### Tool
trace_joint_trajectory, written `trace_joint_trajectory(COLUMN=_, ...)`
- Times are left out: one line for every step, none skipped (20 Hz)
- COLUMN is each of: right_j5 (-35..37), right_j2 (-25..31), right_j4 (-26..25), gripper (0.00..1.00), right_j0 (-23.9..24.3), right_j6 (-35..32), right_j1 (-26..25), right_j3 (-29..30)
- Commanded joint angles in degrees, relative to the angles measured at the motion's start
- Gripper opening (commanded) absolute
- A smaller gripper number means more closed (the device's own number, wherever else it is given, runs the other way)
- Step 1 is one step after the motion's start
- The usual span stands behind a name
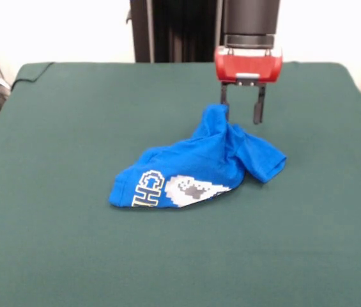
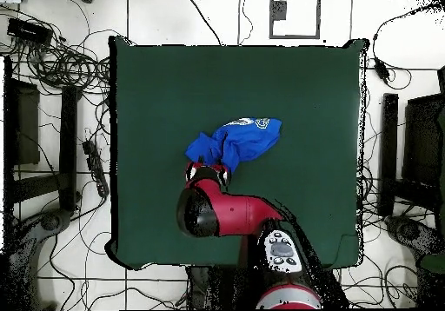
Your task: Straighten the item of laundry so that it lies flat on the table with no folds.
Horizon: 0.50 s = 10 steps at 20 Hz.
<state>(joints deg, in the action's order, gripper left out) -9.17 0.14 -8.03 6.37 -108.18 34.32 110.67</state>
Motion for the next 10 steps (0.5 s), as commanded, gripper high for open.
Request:
trace_joint_trajectory(right_j5=0.4, right_j2=4.8, right_j4=1.9, gripper=1.00, right_j0=-0.3, right_j6=-8.8, right_j1=-0.7, right_j3=-4.0)
trace_joint_trajectory(right_j5=-0.1, right_j2=4.0, right_j4=2.2, gripper=1.00, right_j0=-0.9, right_j6=-8.9, right_j1=-1.0, right_j3=-4.3)
trace_joint_trajectory(right_j5=-0.8, right_j2=3.6, right_j4=2.3, gripper=1.00, right_j0=-1.2, right_j6=-9.0, right_j1=-1.1, right_j3=-4.5)
trace_joint_trajectory(right_j5=-1.4, right_j2=4.2, right_j4=2.0, gripper=1.00, right_j0=-0.8, right_j6=-9.2, right_j1=-1.7, right_j3=-4.5)
trace_joint_trajectory(right_j5=-1.6, right_j2=4.6, right_j4=1.8, gripper=1.00, right_j0=-0.4, right_j6=-9.4, right_j1=-1.8, right_j3=-4.3)
trace_joint_trajectory(right_j5=-1.8, right_j2=4.5, right_j4=1.7, gripper=1.00, right_j0=-0.3, right_j6=-9.4, right_j1=-1.7, right_j3=-4.3)
trace_joint_trajectory(right_j5=-2.0, right_j2=4.3, right_j4=1.6, gripper=1.00, right_j0=-0.3, right_j6=-9.4, right_j1=-1.7, right_j3=-4.3)
trace_joint_trajectory(right_j5=-2.2, right_j2=4.2, right_j4=1.5, gripper=1.00, right_j0=-0.2, right_j6=-9.4, right_j1=-1.6, right_j3=-4.3)
trace_joint_trajectory(right_j5=-2.1, right_j2=4.3, right_j4=1.3, gripper=1.00, right_j0=0.1, right_j6=-9.2, right_j1=-1.4, right_j3=-4.3)
trace_joint_trajectory(right_j5=-1.9, right_j2=4.3, right_j4=1.0, gripper=1.00, right_j0=0.4, right_j6=-9.1, right_j1=-1.3, right_j3=-4.3)
